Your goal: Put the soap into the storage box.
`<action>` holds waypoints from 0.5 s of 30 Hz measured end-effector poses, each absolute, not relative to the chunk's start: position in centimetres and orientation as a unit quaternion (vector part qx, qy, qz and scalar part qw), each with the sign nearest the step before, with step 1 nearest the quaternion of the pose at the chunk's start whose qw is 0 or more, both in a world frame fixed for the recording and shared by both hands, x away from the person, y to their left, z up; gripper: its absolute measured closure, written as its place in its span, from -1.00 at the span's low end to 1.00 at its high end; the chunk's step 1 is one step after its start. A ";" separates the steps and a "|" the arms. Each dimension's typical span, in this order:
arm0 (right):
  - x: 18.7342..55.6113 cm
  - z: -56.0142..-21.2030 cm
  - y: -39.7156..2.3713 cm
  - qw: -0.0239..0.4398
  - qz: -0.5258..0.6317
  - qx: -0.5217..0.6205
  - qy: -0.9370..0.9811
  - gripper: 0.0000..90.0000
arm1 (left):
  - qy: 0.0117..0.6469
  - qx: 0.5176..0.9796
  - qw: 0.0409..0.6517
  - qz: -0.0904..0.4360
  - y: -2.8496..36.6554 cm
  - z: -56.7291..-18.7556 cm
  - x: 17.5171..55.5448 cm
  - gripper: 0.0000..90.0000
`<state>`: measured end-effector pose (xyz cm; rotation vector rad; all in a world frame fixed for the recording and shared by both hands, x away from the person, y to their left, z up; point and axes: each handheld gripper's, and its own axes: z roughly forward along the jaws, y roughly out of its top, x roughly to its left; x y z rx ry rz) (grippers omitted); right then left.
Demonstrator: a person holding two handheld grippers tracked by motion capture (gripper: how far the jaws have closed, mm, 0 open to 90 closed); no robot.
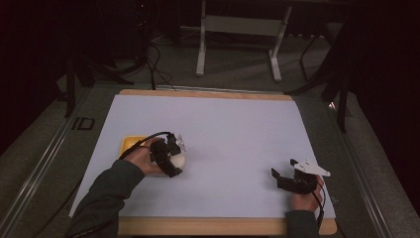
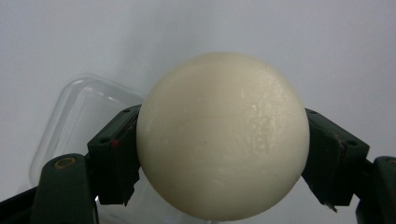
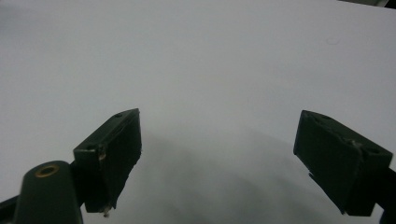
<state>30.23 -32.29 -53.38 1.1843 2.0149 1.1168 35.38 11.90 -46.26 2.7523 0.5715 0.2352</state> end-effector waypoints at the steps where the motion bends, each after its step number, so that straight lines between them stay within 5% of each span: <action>1: 30.2 -53.4 -32.3 0.272 0.415 0.440 0.749 -0.67 | 0.202 0.963 0.159 0.082 12.0 -46.2 35.5 -0.48; 15: 30.2 -53.4 -32.3 0.273 0.415 0.440 0.748 -0.67 | 0.236 0.955 0.157 0.085 13.7 -45.7 36.6 -0.48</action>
